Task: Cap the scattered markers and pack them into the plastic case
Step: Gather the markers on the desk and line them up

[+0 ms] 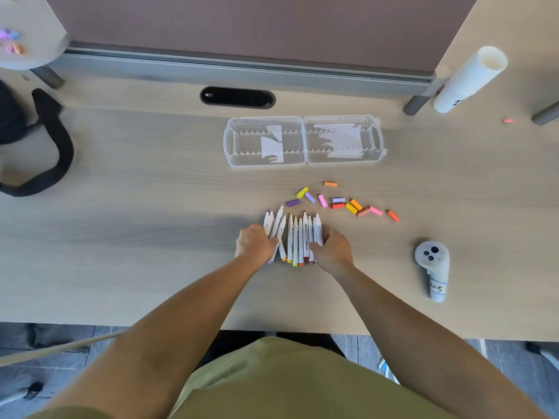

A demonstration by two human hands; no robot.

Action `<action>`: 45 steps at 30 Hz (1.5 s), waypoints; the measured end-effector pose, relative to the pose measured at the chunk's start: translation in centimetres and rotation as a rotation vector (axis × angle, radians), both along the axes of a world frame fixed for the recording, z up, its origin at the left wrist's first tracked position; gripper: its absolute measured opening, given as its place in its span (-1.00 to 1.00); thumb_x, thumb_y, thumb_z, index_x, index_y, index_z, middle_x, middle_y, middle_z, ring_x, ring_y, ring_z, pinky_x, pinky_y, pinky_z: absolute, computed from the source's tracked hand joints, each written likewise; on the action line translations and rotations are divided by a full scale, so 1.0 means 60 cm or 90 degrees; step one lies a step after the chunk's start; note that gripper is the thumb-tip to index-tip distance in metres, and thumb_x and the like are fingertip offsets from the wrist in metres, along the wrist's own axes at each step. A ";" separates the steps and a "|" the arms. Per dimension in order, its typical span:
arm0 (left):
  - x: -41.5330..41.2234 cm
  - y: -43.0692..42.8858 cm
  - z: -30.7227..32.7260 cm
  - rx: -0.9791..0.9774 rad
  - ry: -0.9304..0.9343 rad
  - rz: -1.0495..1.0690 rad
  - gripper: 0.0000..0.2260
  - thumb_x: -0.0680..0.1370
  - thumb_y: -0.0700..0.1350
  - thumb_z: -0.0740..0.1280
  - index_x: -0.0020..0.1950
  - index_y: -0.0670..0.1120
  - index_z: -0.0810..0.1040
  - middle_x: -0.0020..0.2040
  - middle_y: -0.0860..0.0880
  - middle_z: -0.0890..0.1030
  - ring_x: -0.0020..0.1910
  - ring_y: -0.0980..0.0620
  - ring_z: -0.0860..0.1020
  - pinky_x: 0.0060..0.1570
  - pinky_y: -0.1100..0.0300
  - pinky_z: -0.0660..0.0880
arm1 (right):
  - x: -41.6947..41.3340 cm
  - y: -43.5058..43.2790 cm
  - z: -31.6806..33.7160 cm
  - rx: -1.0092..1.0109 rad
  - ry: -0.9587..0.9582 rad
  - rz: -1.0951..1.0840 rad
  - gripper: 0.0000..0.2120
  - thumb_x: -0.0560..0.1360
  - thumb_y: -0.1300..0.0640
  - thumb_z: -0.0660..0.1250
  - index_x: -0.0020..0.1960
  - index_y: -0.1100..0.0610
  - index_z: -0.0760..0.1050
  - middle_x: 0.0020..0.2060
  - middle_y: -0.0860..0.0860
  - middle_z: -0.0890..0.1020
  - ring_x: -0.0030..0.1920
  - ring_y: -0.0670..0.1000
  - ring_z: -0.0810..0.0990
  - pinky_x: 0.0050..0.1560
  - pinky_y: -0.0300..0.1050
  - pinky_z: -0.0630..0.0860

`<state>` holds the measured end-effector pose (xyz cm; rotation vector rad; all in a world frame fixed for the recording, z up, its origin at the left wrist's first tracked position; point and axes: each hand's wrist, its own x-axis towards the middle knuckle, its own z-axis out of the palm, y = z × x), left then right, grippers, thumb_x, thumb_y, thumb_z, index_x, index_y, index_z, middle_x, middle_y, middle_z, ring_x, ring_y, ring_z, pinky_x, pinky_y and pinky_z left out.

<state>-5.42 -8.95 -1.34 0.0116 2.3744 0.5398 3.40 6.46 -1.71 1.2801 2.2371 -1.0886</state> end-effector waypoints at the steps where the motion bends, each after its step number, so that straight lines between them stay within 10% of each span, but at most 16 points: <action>1: 0.001 -0.004 -0.003 0.003 0.005 0.001 -0.73 0.54 0.02 0.39 0.01 -0.19 0.58 -0.10 -0.13 0.63 -0.11 -0.12 0.62 -0.16 0.12 0.53 | 0.005 -0.001 0.000 0.017 0.017 0.028 -0.65 0.47 0.06 0.37 0.21 0.17 0.48 0.10 0.10 0.55 0.07 0.09 0.56 -0.10 -0.11 0.54; 9: 0.007 -0.039 -0.010 -0.005 0.097 -0.120 -0.70 0.57 -0.01 0.34 0.22 -0.14 0.52 0.17 -0.16 0.52 0.15 -0.22 0.53 0.10 -0.03 0.51 | 0.029 -0.022 0.005 0.062 0.070 0.164 -0.45 0.53 0.16 0.31 0.49 0.12 0.26 0.36 0.10 0.29 0.32 0.12 0.41 0.32 -0.06 0.39; 19: 0.034 -0.063 -0.045 -0.011 0.143 -0.546 -0.38 0.63 -0.02 0.23 0.61 -0.06 0.01 0.62 -0.03 -0.13 0.59 -0.06 -0.18 0.52 -0.02 0.15 | 0.050 -0.036 -0.009 0.215 -0.013 0.506 -0.39 0.59 0.00 0.22 0.57 0.00 0.07 0.57 0.02 0.01 0.55 0.12 -0.04 0.41 0.06 0.35; 41: 0.045 -0.057 -0.055 0.092 0.250 -0.527 -0.61 0.50 -0.23 0.42 0.33 -0.17 0.53 0.44 -0.22 0.36 0.48 -0.23 0.23 0.25 -0.17 0.47 | 0.070 -0.050 -0.031 0.274 0.061 0.503 -0.51 0.56 0.19 0.30 0.48 0.13 0.33 0.50 0.08 0.29 0.52 0.13 0.20 0.36 0.03 0.39; 45: 0.035 -0.042 -0.025 0.061 0.230 -0.537 -0.45 0.49 0.14 0.40 0.44 -0.02 0.43 0.43 -0.03 0.33 0.45 -0.08 0.23 0.31 -0.02 0.41 | 0.064 -0.030 -0.020 0.212 0.095 0.418 -0.52 0.55 0.13 0.34 0.46 0.11 0.37 0.46 0.05 0.33 0.49 0.08 0.22 0.32 0.03 0.44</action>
